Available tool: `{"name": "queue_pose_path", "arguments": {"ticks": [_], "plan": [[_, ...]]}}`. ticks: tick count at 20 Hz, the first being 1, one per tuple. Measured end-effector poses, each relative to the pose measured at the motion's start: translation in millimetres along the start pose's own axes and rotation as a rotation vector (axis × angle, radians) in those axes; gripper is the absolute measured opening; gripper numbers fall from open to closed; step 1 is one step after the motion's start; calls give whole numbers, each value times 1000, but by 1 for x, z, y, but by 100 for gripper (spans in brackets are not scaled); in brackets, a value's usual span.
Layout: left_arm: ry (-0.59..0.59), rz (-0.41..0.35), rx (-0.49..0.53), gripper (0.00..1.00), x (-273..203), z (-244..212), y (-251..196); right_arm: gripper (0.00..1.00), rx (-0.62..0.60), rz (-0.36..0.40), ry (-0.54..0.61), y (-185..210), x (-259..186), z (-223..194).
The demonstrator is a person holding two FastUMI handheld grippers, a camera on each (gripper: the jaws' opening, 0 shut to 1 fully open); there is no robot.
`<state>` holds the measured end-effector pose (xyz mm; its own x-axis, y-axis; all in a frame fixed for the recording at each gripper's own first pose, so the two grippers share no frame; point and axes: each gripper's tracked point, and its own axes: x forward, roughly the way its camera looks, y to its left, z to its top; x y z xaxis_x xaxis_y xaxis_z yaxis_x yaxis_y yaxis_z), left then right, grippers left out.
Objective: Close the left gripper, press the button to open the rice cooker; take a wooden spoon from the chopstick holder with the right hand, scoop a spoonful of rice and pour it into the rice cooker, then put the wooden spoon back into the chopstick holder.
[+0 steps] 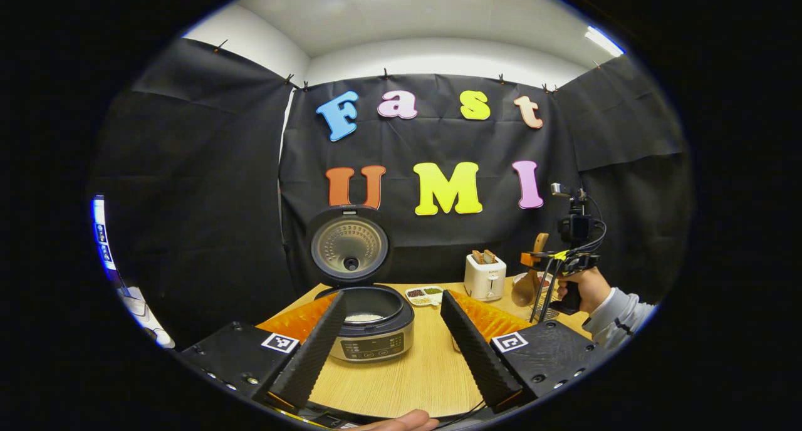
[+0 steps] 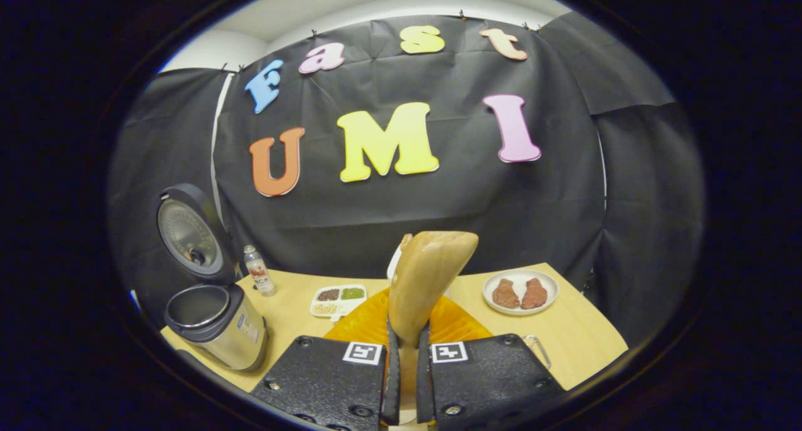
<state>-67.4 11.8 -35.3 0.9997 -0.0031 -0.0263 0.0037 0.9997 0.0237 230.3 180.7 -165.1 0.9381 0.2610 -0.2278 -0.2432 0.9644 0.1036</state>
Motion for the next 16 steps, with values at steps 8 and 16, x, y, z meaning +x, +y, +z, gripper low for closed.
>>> {"name": "queue_pose_path", "arguments": {"ticks": [8, 16], "plan": [[39, 1, -46, 96, 8, -11, 9, 16, -56, -71, 22, 31, 21, -48], [67, 11, -44, 96, 17, -24, 13, 16, -127, -144, 47, 31, 47, -93]]}}
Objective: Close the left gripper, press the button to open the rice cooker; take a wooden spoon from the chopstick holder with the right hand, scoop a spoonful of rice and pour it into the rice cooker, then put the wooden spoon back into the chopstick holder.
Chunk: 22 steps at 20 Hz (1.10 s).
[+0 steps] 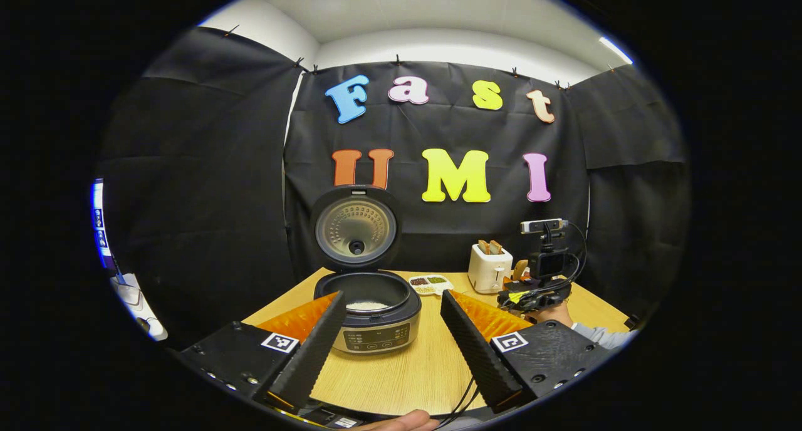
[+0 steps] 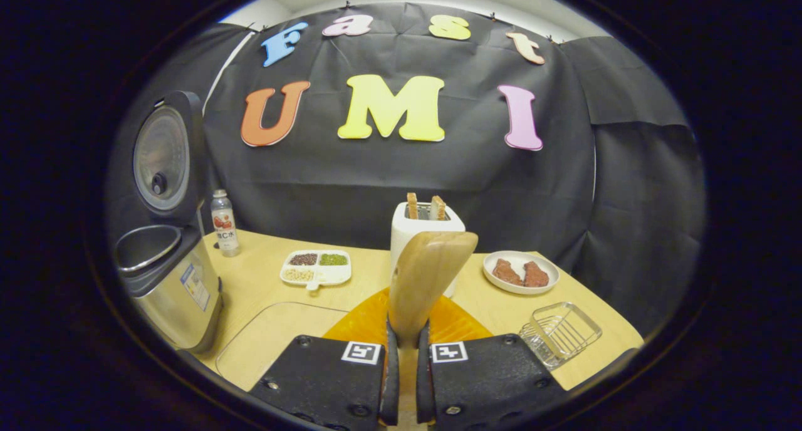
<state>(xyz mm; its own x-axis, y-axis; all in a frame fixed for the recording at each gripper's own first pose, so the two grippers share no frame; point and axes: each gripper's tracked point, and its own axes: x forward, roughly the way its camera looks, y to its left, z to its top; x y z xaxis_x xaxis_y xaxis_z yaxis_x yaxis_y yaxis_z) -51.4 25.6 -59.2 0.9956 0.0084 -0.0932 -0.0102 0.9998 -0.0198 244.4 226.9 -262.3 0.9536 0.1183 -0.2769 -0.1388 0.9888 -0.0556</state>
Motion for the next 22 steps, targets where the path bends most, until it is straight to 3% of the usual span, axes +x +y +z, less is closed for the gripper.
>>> {"name": "queue_pose_path", "arguments": {"ticks": [4, 9, 16, 22], "plan": [[20, -15, -6, 96, 3, -3, -6, 16, 126, 166, 117, 40, -14, -17], [15, -32, -10, 96, 3, -3, -12, 16, 297, 296, 238, 64, -34, -22], [24, -37, -7, 96, 1, -4, -16, 15, 596, 337, 345, 48, -26, -30], [12, -44, 10, 96, 2, 2, -20, 16, 790, 368, 365, 40, -25, -29]]}}
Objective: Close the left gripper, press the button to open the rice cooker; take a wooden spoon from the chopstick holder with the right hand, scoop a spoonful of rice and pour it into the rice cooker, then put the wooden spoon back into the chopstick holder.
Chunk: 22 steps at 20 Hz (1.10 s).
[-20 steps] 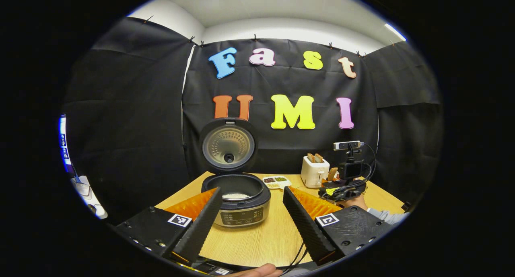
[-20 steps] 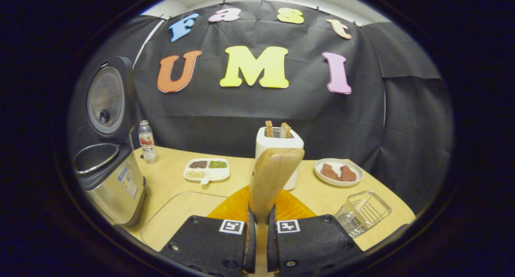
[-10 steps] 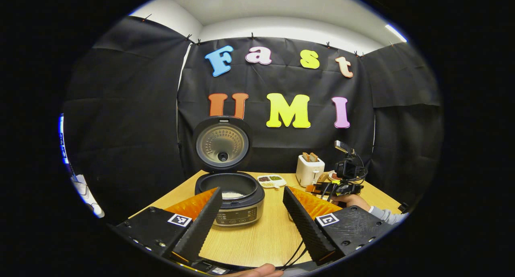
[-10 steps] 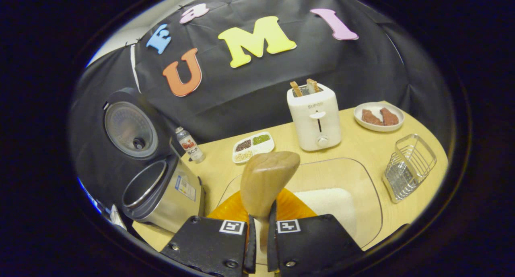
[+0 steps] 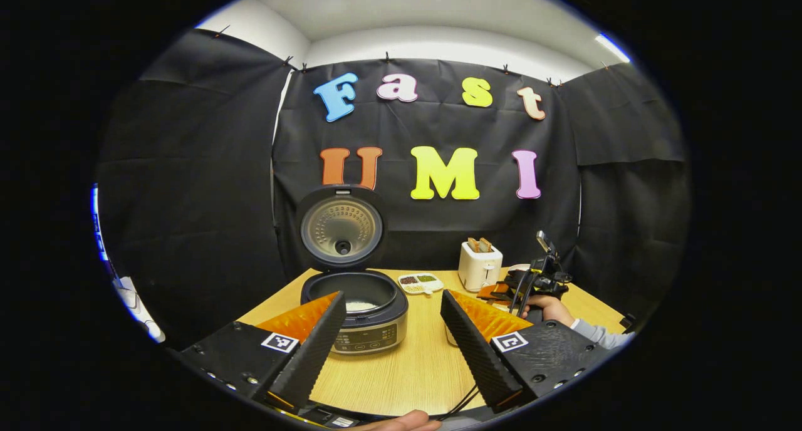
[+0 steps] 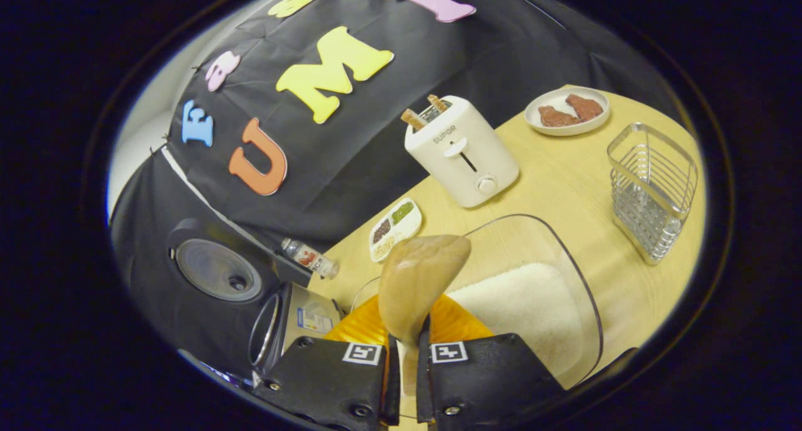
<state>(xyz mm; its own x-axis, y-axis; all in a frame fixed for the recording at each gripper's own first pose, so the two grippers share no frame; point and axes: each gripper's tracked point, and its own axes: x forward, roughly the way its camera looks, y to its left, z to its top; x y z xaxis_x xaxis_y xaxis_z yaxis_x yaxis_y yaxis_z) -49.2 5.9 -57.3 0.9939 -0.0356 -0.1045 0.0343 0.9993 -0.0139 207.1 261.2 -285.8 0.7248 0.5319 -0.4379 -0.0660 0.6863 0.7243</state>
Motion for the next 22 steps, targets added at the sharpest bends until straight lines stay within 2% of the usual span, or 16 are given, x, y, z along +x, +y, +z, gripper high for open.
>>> {"name": "queue_pose_path", "arguments": {"ticks": [8, 12, 16, 20, 22], "plan": [[13, 14, -7, 96, 0, -3, 6, 15, 219, 85, -129, -19, -39, 48], [12, 11, -4, 96, -1, -4, 6, 15, 431, 139, -198, -35, -65, 68], [13, 12, -8, 96, -2, -5, 8, 14, 663, 296, -188, -29, -87, 79], [7, 12, -24, 96, -4, -4, 11, 15, 804, 438, -184, -15, -110, 88], [-3, 5, -26, 96, -4, -3, 10, 14, 840, 462, -200, -9, -117, 90]]}}
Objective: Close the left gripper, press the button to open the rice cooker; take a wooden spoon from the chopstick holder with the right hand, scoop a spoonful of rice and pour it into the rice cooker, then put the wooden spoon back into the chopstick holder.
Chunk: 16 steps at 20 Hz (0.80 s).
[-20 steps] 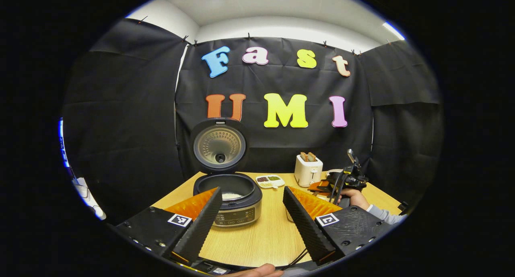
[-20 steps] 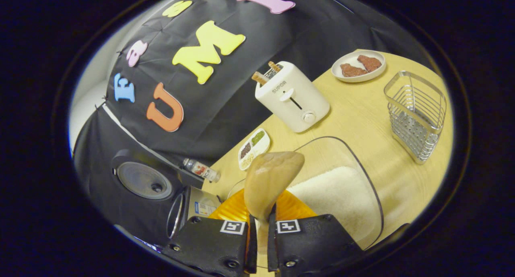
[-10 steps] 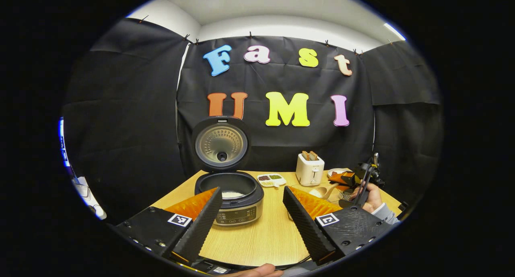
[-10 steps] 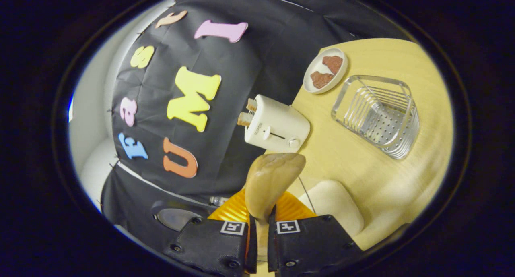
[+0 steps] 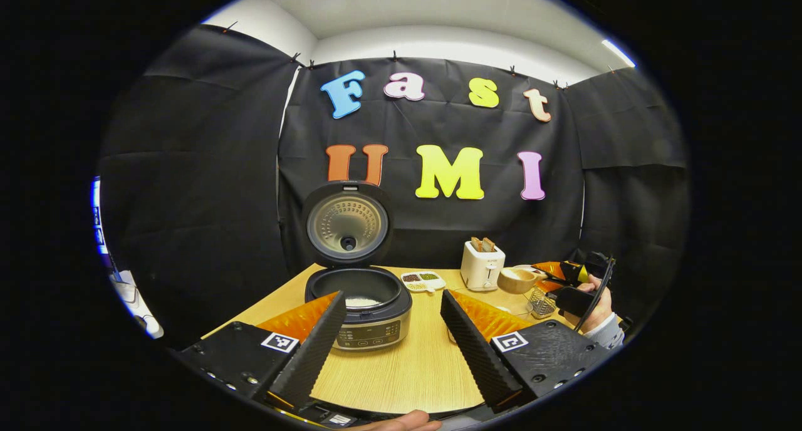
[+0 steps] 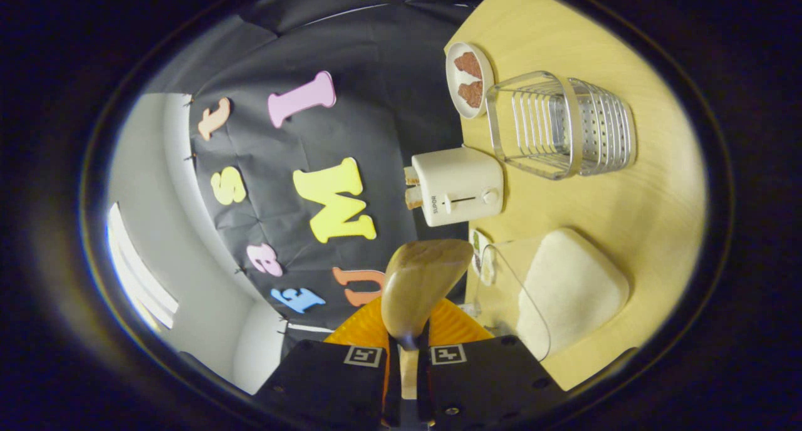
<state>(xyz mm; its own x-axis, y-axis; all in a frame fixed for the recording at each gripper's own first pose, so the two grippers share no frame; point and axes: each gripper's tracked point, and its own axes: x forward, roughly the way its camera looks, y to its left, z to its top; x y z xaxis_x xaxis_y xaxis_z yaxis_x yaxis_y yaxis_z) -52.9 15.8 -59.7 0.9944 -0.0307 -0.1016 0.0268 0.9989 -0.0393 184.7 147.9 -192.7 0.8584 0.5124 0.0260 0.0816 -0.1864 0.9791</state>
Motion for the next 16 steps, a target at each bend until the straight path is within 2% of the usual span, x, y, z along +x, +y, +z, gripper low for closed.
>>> {"name": "queue_pose_path", "arguments": {"ticks": [2, 9, 13, 16], "plan": [[4, -3, 4, 96, 2, -3, 2, 14, -48, -21, -6, 1, 1, -8], [-20, -5, 18, 96, -6, -1, 15, 14, -88, -3, 44, 24, 10, -53], [-56, -7, 7, 96, -16, 5, 27, 14, -114, -12, 74, 26, 36, -92], [-76, 26, 8, 96, -22, 7, 43, 14, -187, -25, 100, 32, 57, -126]]}}
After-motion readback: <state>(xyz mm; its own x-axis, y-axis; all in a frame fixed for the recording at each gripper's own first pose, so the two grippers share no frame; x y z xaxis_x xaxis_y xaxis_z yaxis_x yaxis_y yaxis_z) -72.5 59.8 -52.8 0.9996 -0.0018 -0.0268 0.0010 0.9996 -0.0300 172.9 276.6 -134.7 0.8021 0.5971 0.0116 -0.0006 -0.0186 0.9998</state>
